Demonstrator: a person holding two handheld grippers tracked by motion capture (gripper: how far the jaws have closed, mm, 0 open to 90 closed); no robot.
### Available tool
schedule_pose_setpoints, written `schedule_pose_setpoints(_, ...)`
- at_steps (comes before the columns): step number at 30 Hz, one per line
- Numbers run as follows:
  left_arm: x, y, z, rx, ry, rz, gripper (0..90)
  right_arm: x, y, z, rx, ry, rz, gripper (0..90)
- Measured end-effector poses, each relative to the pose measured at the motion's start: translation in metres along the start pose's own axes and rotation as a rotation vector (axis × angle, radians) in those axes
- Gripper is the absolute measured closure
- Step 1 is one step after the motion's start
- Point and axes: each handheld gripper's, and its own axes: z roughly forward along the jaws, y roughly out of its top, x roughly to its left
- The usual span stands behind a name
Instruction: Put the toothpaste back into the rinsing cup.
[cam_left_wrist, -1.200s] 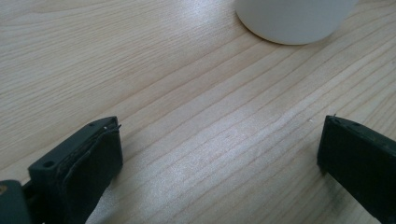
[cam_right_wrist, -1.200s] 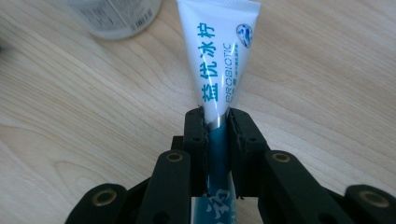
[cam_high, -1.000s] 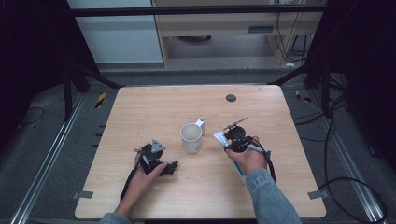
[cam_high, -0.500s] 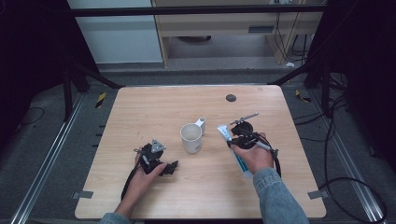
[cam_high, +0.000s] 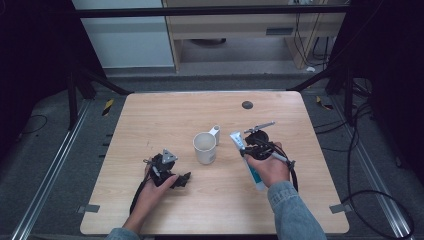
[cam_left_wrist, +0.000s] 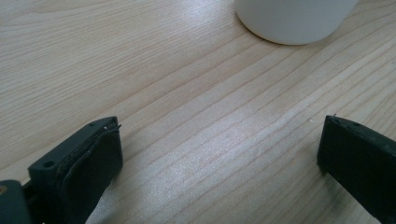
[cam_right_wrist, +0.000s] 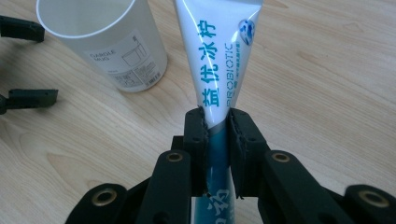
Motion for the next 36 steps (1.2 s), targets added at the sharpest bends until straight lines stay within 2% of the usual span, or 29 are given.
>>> schedule_pose_setpoints(9,0.000,0.000,0.000,0.000,-0.001,0.000,0.0,0.002,0.002,-0.001,-0.014,0.012,0.005,78.2)
schedule_pose_setpoints(16,0.000,0.000,0.000,0.000,-0.001,0.000,0.0,0.001,0.005,-0.005,-0.050,0.061,0.049,78.5)
schedule_pose_setpoints(23,0.000,0.000,0.000,-0.002,-0.001,-0.002,0.0,0.002,0.009,-0.012,-0.072,0.051,0.047,78.7)
schedule_pose_setpoints(29,0.000,0.000,0.000,-0.001,0.000,-0.001,0.0,0.003,0.015,-0.020,-0.088,0.043,0.027,78.8)
schedule_pose_setpoints(36,0.000,0.000,0.000,-0.001,-0.001,0.001,0.0,0.003,0.022,-0.030,-0.117,0.025,0.033,78.8)
